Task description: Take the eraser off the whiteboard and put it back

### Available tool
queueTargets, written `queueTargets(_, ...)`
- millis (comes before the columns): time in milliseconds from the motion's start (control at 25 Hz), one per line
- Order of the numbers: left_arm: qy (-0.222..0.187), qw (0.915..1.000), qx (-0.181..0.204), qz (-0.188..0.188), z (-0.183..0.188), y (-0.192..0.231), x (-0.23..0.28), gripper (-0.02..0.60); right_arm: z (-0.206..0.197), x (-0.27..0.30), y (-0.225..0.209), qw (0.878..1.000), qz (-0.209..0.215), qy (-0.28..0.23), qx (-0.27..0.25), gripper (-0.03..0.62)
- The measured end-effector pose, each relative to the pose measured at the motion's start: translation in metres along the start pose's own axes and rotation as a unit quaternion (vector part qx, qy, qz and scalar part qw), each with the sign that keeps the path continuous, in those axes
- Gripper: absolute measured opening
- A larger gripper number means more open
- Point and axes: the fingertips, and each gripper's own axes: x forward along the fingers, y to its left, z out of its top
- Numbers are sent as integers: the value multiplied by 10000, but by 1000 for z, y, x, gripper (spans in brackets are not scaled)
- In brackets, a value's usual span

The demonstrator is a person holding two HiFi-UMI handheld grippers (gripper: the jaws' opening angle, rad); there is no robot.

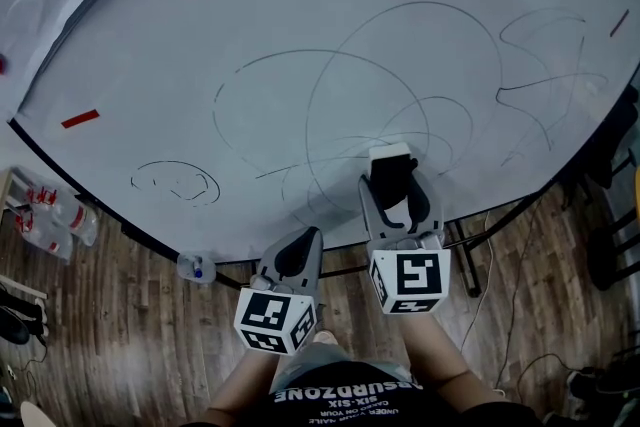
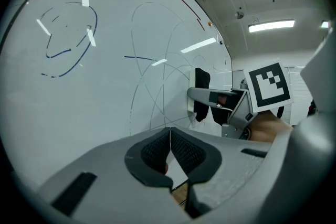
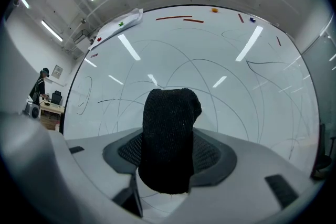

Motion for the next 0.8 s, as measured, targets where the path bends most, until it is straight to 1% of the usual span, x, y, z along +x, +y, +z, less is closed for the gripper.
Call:
queueTargets(200,-18,10000,-4,14,0,-4,-3,8,0,-8,5,9999,78,2,-69,245)
queueTargets(440,-48,10000,18,6,2,-14,-7,8,1,-20,4,9999,122,4,-40,247)
queueTargets(800,-87,9999,44,93,1,-29,-21,8,7,-42,5,9998,218,-28,33,247)
